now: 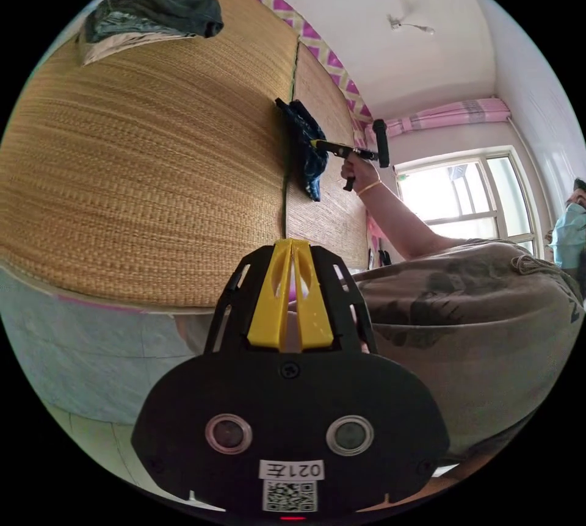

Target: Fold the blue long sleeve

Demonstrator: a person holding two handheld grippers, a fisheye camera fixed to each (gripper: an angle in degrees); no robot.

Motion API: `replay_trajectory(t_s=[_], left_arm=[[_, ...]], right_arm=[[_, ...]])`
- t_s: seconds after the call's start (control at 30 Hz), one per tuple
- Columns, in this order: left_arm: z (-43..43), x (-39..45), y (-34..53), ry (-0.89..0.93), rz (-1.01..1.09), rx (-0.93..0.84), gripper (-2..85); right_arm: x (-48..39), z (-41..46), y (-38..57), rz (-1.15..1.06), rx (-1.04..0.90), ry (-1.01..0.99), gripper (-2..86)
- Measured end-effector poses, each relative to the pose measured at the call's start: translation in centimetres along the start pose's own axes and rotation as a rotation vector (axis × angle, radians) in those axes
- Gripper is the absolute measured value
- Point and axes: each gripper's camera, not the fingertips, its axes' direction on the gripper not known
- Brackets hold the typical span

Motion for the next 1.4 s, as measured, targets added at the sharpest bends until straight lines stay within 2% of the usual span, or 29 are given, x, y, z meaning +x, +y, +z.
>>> replay_trajectory(t_s=[0.13, 0.3, 0.33, 0.43, 0.6, 0.67, 0.77, 0.83, 0.9, 0.93, 1.0, 1.1, 1.23, 1.33, 1.4], left_arm=[[-2.4, -3.2, 0.7, -0.001, -0.053, 0.033, -1.0], [-3.6, -6.1, 0.1, 0.019, -0.069, 0.052, -1.0], [-3.5, -6.7, -0.3, 0.029, -0.071, 0.05, -1.0], [-3.0, -8.2, -1.1, 0.053, -0.073, 0.043, -1.0], [-1.8, -9.9, -2.1, 0.094, -0.084, 0.026, -1.0], [-1.6, -10.2, -2.2, 0.108, -0.087, 0.03, -1.0], [-1.7, -10.2, -2.3, 0.098, -0.077, 0.032, -1.0], [-1.9, -10.1, -2.3, 0.082, -0.062, 0.03, -0.9], [-1.9, -10.1, -2.5, 0.069, -0.05, 0.029, -0.9], [-1.7, -10.2, -2.7, 0.072, -0.042, 0.028, -0.9], [-1.0, -10.1, -3.3, 0.099, -0.032, 0.026, -0.9], [1.5, -9.3, -5.0, 0.129, 0.006, -0.005, -0.9], [7.4, -7.4, -8.3, 0.171, 0.06, -0.082, -1.0], [12.5, -5.5, -10.7, 0.209, 0.097, -0.151, -0.9], [15.3, -4.2, -12.0, 0.195, 0.117, -0.19, -0.9]], right_arm=[[-3.1, 0.8, -2.8, 0.015, 0.023, -0.088, 5.3], [-0.1, 3.6, -3.0, 0.213, -0.046, -0.385, 7.9], [0.1, 3.7, -2.9, 0.223, -0.041, -0.394, 8.6], [0.1, 3.7, -2.5, 0.211, -0.035, -0.31, 12.1], [-4.7, 5.8, -3.2, 0.056, -0.075, -0.106, 14.3], [-6.4, 6.8, -3.6, 0.032, -0.067, -0.006, 12.4], [-6.6, 9.0, -3.9, 0.064, -0.079, 0.158, 5.3], [-4.3, 8.7, -3.4, 0.136, -0.061, 0.047, 1.4], [0.2, 6.4, -1.6, 0.26, 0.019, -0.173, 0.1], [1.6, 5.7, -0.8, 0.287, 0.039, -0.22, 0.0], [8.1, 1.9, 3.3, 0.41, 0.145, -0.43, -0.3], [17.3, -1.9, 10.6, 0.58, 0.261, -0.618, 0.2], [27.2, -2.7, 19.7, 0.697, 0.285, -0.615, 2.0], [34.0, 0.2, 27.6, 0.904, 0.234, -0.554, 4.9], [36.4, 1.3, 32.3, 1.009, 0.293, -0.56, 5.9]])
